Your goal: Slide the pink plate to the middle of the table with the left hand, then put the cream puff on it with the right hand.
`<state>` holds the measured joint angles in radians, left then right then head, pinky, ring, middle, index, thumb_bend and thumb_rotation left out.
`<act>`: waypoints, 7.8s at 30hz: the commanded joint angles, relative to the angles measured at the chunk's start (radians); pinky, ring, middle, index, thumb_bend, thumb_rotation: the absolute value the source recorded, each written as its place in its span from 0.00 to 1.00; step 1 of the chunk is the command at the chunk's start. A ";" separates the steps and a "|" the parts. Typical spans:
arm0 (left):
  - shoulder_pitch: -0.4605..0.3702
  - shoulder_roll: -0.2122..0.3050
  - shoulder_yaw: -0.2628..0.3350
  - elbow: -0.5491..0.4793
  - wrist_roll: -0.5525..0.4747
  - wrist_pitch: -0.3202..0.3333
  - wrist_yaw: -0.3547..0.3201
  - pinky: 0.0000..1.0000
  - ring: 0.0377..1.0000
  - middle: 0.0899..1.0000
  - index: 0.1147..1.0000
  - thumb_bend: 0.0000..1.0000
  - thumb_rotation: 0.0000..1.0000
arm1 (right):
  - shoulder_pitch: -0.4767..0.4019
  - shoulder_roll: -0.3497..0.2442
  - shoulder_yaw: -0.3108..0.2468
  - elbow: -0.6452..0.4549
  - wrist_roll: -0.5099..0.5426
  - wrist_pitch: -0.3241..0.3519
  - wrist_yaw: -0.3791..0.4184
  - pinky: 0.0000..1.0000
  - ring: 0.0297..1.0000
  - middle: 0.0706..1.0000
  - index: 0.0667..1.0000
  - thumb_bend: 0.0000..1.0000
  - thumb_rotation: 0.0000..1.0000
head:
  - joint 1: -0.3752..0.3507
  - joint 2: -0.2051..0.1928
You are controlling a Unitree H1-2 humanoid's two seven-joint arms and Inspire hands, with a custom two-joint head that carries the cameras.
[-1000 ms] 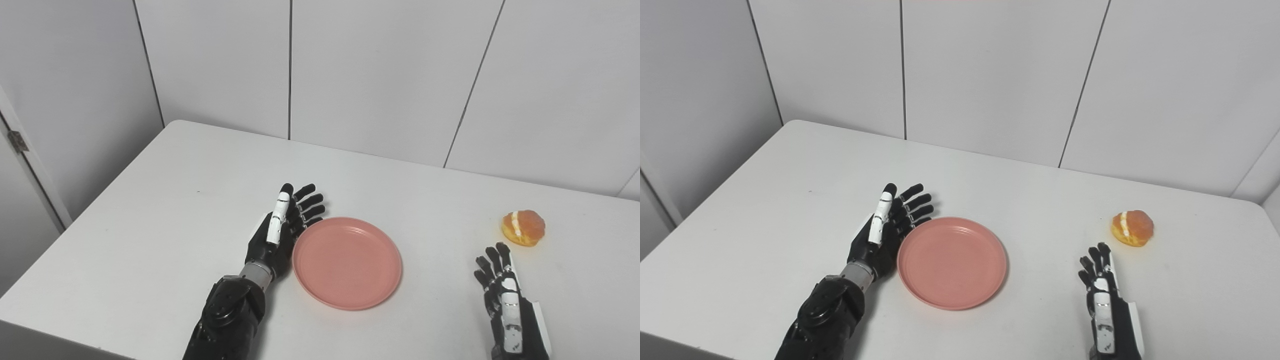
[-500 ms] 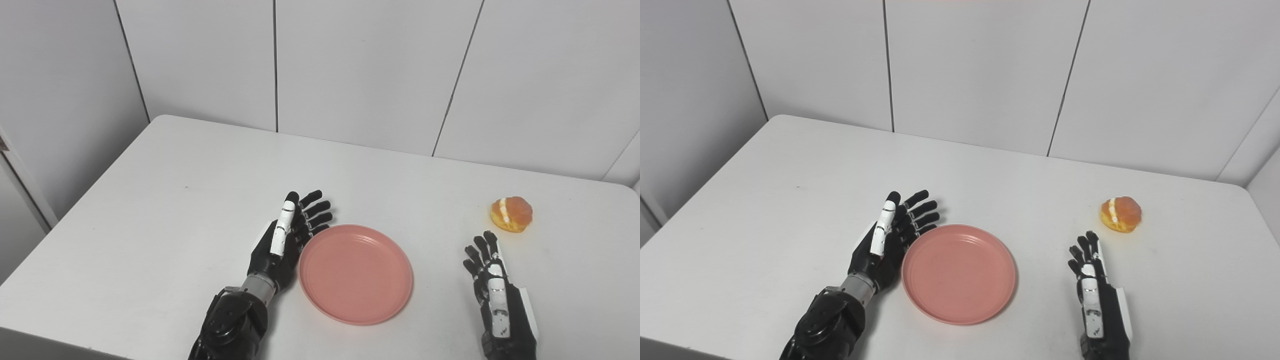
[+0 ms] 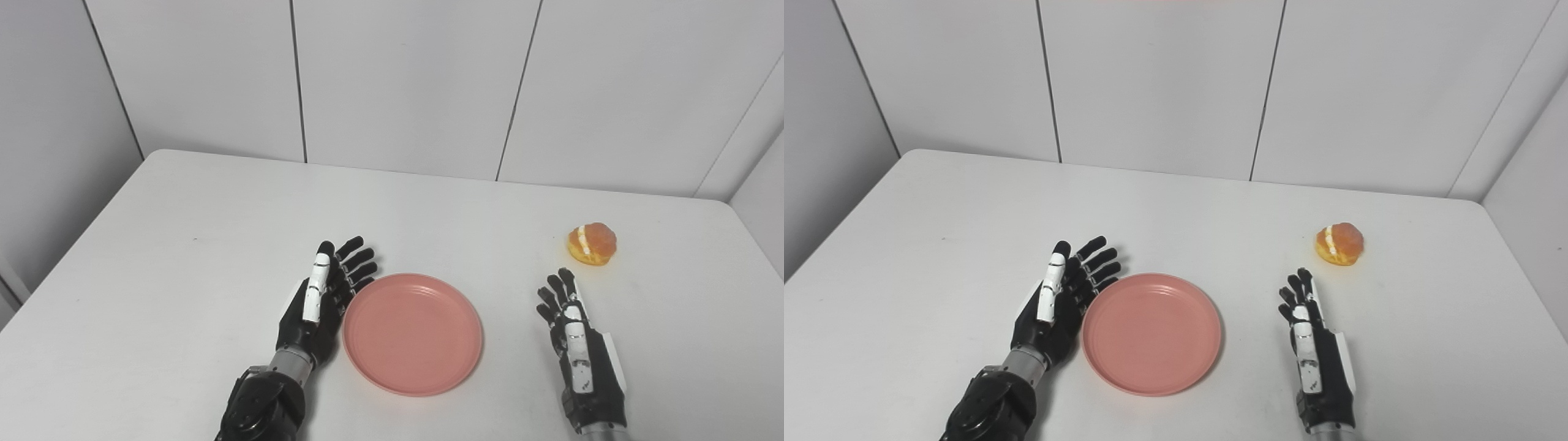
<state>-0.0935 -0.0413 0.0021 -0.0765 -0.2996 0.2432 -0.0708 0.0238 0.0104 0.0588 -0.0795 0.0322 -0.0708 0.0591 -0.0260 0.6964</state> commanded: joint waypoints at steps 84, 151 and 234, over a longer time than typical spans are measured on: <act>0.005 0.015 0.057 -0.002 -0.020 -0.043 -0.064 0.85 0.83 0.82 0.81 0.54 1.00 | -0.643 -0.429 0.050 0.253 -0.662 0.403 0.078 0.70 0.85 0.92 0.90 0.91 0.46 | -0.210 -0.013; 0.015 0.023 0.046 -0.005 -0.024 -0.045 -0.079 0.86 0.84 0.84 0.82 0.54 1.00 | -0.785 -0.471 0.203 0.552 -0.622 0.401 0.114 0.67 0.74 0.78 0.80 0.88 0.20 | -0.204 -0.006; -0.005 -0.034 0.025 0.005 0.034 -0.052 -0.002 0.84 0.83 0.82 0.80 0.55 1.00 | -0.725 -0.388 0.296 -0.137 -0.696 0.524 0.387 0.34 0.40 0.44 0.45 0.50 0.12 | -0.111 -0.010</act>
<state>-0.0805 -0.0601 0.0310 -0.0732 -0.2780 0.2047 -0.0866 -0.6755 -0.3727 0.3540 -0.1758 -0.6462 0.4583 0.4429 -0.1411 0.6857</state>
